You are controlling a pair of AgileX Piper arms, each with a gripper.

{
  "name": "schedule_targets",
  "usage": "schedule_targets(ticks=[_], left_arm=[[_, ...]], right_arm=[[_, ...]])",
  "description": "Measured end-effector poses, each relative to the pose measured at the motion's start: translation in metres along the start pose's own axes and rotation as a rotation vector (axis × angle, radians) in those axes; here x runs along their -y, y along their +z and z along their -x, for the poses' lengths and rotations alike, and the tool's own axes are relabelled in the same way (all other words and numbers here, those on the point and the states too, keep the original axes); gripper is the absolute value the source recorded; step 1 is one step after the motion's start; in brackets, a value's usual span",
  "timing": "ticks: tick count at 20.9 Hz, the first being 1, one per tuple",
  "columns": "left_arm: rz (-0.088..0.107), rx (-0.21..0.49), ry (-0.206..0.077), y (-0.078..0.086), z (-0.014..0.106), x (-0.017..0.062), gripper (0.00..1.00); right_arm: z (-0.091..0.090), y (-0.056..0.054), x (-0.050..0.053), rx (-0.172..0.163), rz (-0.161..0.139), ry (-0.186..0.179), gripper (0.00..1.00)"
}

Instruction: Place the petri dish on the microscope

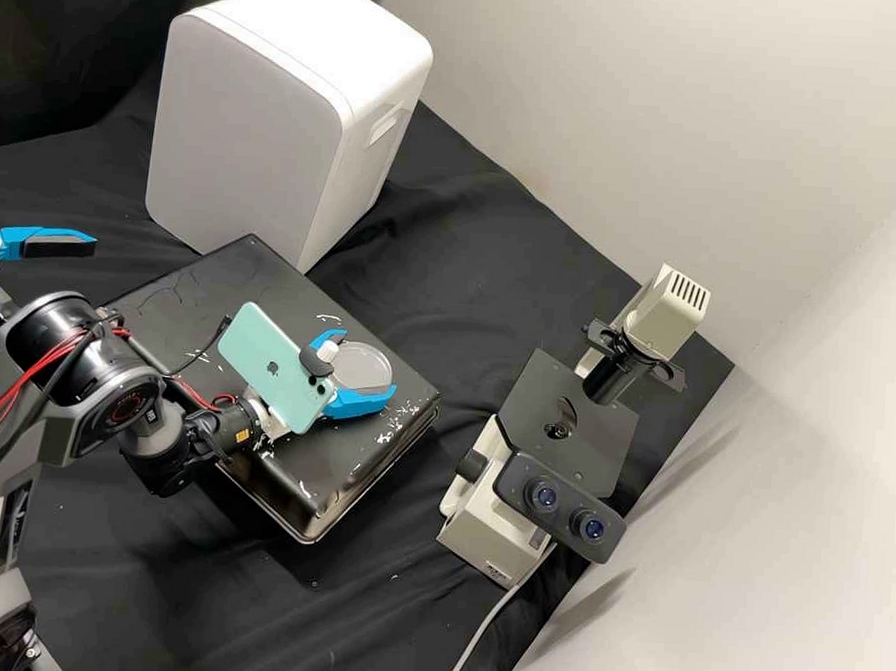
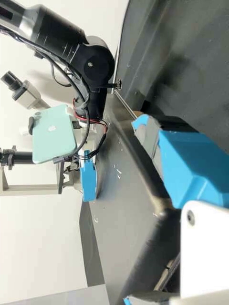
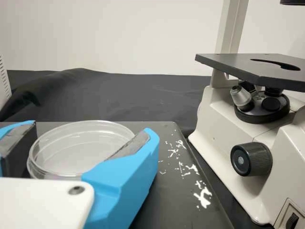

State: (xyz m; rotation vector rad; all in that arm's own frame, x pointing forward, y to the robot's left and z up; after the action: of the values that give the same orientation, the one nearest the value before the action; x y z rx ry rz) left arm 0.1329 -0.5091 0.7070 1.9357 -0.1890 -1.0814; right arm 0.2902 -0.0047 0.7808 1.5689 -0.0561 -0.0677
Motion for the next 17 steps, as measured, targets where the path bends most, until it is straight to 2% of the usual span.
schedule_targets(ticks=[4, 8, 13, 15, 17], left_arm=[[0.000, 0.000, 0.000, 0.000, 0.000, 0.0000, 1.00], [0.002, -0.002, -0.007, 0.000, 0.000, 0.0013, 1.00], [0.003, -0.003, -0.010, -0.001, -0.001, 0.0017, 1.00], [0.004, -0.004, -0.009, -0.001, -0.001, 0.0016, 1.00], [0.010, -0.018, -0.003, -0.002, -0.001, 0.0011, 1.00]], right_arm=[[0.004, 0.001, -0.005, 0.001, -0.005, 0.011, 0.00], [0.018, -0.001, -0.018, -0.001, -0.008, 0.048, 0.00], [0.042, -0.011, -0.046, -0.033, -0.019, 0.159, 0.00], [0.051, -0.011, -0.058, -0.038, -0.019, 0.210, 0.00], [0.057, -0.010, -0.066, -0.036, -0.018, 0.246, 0.00]])
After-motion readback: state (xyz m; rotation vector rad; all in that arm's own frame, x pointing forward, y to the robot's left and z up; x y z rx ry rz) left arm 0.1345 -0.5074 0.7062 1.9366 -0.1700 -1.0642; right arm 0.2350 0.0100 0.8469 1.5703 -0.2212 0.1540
